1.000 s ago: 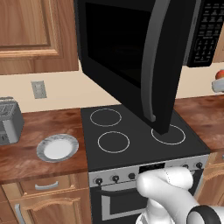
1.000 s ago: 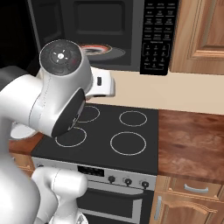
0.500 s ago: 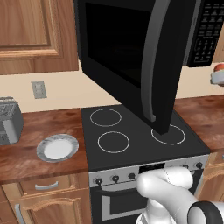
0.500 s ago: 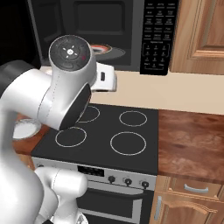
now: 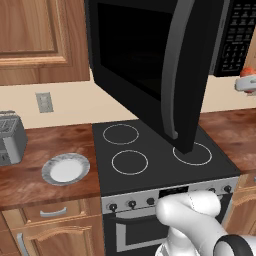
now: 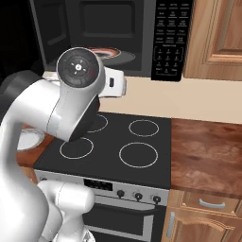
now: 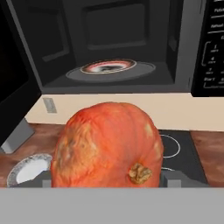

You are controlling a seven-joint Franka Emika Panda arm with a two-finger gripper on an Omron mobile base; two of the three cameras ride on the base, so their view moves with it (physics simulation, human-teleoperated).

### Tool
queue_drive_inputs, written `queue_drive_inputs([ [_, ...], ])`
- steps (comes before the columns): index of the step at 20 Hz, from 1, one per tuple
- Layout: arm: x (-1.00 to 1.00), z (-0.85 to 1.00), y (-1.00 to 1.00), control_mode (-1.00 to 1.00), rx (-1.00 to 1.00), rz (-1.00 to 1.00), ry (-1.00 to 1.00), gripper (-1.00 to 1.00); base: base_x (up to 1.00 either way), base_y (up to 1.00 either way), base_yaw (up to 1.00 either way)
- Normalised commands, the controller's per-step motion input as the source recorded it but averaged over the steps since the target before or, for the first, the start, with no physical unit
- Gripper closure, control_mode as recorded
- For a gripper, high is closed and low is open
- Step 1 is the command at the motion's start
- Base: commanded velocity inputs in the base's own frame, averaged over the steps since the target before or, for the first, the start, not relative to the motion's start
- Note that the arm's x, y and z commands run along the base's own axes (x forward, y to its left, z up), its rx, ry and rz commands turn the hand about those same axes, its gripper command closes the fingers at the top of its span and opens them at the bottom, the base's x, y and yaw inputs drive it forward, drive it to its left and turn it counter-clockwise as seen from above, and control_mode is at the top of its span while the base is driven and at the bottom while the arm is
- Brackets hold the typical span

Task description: Pick the squash from the counter and place it in the microwave. Then turn on the microwave.

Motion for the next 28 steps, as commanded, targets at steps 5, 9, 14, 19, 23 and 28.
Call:
queue_drive_inputs([
  [5, 0.20, 0.05, 0.04, -1.00, 0.00, -0.02, -0.11, 1.00, 0.00, 0.00, 0.00],
  [9, 0.18, 0.08, 0.00, -1.00, 0.00, 0.00, -0.09, 1.00, 0.00, 0.00, 0.00],
  [14, 0.08, 0.19, 0.02, -1.00, 0.00, 0.00, -0.04, 1.00, 0.00, 0.00, 0.00],
  [19, 0.09, 0.21, 0.06, -1.00, 0.00, 0.00, 0.00, 1.00, 0.00, 0.00, 0.00],
  [23, 0.12, 0.20, 0.08, -1.00, 0.00, 0.00, 0.00, 1.00, 0.00, 0.00, 0.00],
  [28, 0.13, 0.06, 0.11, -1.00, 0.02, 0.00, 0.00, 1.00, 0.00, 0.00, 0.00],
])
